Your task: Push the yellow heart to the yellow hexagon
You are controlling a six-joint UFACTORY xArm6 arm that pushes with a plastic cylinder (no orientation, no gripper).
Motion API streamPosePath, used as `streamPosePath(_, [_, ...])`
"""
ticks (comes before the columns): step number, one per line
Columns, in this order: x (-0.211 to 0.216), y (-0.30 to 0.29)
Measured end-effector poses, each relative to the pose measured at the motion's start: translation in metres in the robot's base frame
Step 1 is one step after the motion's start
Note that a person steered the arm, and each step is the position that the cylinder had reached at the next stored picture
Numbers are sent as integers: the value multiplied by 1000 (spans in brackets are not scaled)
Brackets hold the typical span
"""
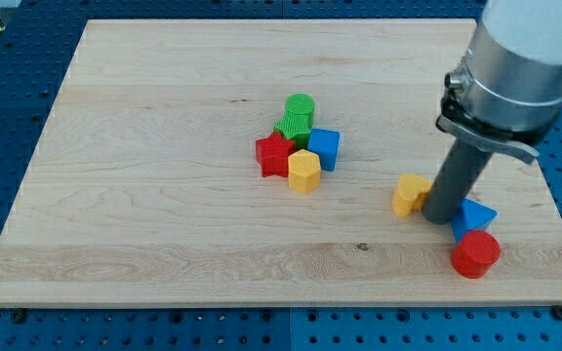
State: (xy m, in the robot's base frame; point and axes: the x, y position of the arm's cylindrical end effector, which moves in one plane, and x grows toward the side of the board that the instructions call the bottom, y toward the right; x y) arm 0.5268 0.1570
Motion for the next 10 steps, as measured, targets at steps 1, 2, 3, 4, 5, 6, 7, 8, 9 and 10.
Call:
streamPosePath(1, [-25,-16])
streamPosePath(2, [-34,-34])
streamPosePath(3, [-45,-38])
streamPosePath(4, [-70,-15])
streamPosePath(5, [-87,-11])
streamPosePath(6, [-83,-11])
streamPosePath(7, [-66,-20])
streamPosePath(8, [-52,-38])
streamPosePath(9, [-43,-68])
streamPosePath(10, [-43,-80])
